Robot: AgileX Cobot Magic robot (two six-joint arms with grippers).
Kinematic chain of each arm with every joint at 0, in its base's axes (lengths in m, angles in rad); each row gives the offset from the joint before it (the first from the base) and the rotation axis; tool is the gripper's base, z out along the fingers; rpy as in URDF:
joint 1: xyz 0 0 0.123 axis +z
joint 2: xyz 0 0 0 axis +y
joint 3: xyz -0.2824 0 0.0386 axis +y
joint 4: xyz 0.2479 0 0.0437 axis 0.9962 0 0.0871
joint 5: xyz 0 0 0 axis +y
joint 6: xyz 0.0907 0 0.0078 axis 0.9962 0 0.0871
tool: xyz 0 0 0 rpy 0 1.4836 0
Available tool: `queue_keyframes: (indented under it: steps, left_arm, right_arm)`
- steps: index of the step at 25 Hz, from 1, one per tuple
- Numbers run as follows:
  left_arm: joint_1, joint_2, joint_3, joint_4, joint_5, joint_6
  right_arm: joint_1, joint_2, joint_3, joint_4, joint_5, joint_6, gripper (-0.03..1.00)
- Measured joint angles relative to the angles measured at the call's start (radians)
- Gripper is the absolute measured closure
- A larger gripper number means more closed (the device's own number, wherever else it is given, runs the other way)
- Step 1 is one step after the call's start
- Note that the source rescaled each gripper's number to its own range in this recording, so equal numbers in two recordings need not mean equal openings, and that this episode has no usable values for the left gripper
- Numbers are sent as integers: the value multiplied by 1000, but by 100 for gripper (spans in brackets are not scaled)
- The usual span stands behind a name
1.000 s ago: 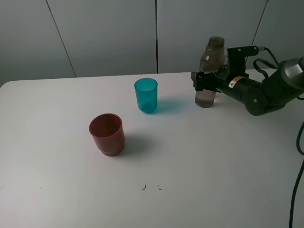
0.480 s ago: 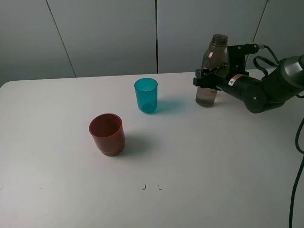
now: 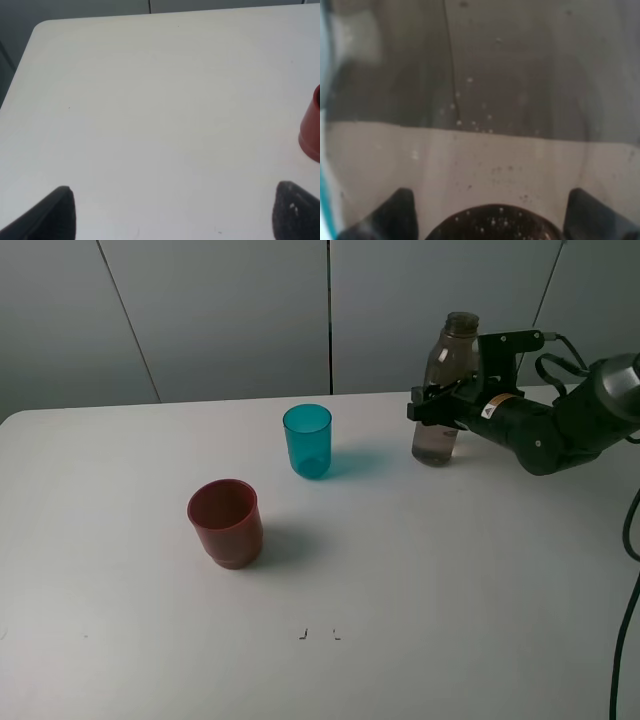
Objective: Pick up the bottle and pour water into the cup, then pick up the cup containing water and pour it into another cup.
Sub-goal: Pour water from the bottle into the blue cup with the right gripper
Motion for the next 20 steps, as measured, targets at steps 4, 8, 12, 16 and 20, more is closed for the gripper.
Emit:
queue_keyframes:
  steps: [4,8,12,16,20]
  left_arm:
    - [0,0,0,0,0,0]
    - [0,0,0,0,0,0]
    - [0,0,0,0,0,0]
    - [0,0,0,0,0,0]
    - [0,0,0,0,0,0]
  right_arm:
    - [0,-46,0,-48,54,4,94]
    - [0,-77,-49,-131,88,5,94]
    - [18,-79,-118,-182,117,5,94]
    - [37,-79,-185,-240,164,7,94]
    - [47,-79,-218,-274,178,3,94]
